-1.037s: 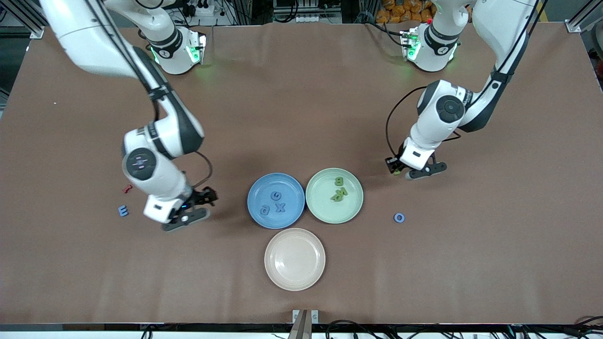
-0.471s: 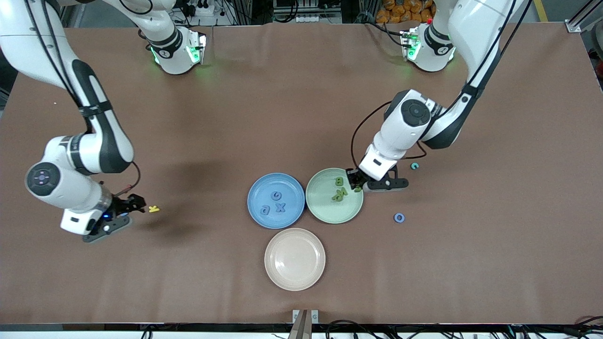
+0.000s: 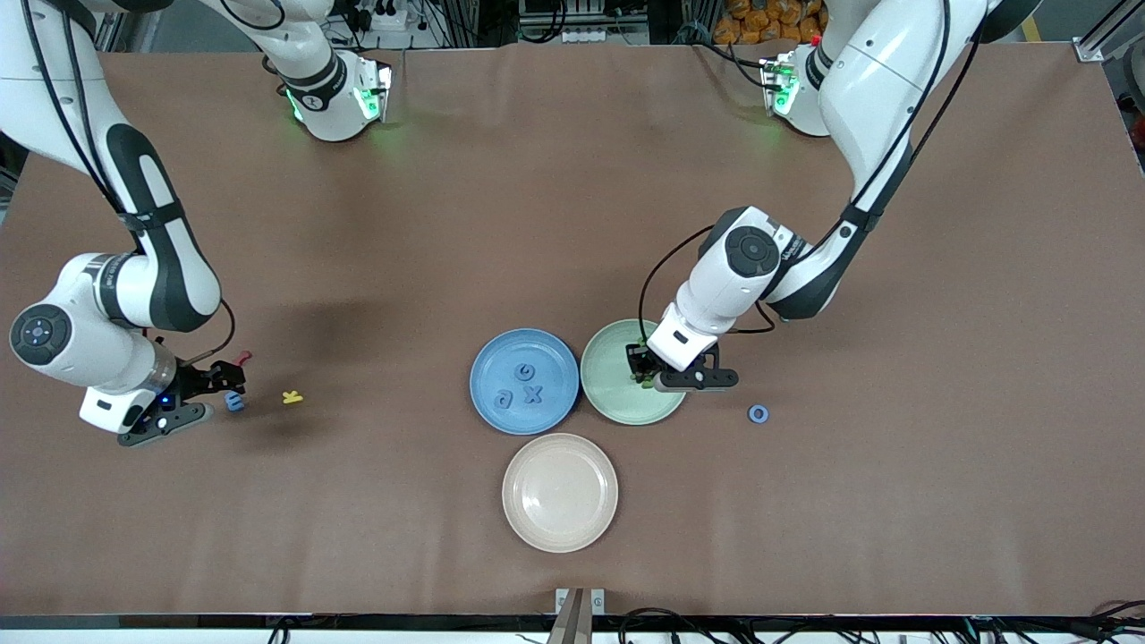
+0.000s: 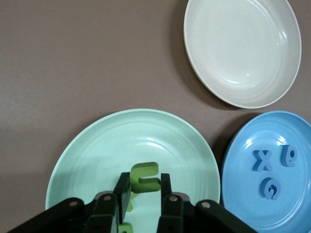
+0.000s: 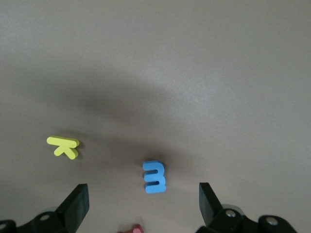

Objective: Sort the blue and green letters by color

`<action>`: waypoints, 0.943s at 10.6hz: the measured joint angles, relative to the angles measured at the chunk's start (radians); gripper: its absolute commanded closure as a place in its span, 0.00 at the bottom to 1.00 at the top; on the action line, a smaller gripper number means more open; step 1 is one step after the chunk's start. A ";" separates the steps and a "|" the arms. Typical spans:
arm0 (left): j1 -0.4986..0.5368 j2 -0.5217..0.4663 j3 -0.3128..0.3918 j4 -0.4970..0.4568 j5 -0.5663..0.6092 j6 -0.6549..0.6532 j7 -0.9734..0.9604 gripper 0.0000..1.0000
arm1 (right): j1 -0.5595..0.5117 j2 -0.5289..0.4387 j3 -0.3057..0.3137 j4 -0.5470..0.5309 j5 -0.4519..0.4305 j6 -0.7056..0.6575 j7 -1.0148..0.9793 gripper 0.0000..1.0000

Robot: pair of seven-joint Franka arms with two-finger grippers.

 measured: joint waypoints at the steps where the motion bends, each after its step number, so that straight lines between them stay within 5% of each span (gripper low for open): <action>1: -0.002 0.004 0.002 0.007 0.002 0.000 0.001 0.00 | 0.000 0.003 -0.003 -0.027 0.011 0.041 0.000 0.00; 8: 0.029 -0.105 0.021 0.098 0.048 -0.245 0.037 0.00 | -0.003 0.043 -0.028 -0.109 0.016 0.212 0.000 0.00; 10: 0.075 -0.180 0.019 0.103 0.048 -0.327 0.105 0.00 | -0.003 0.068 -0.035 -0.110 0.016 0.254 0.000 0.41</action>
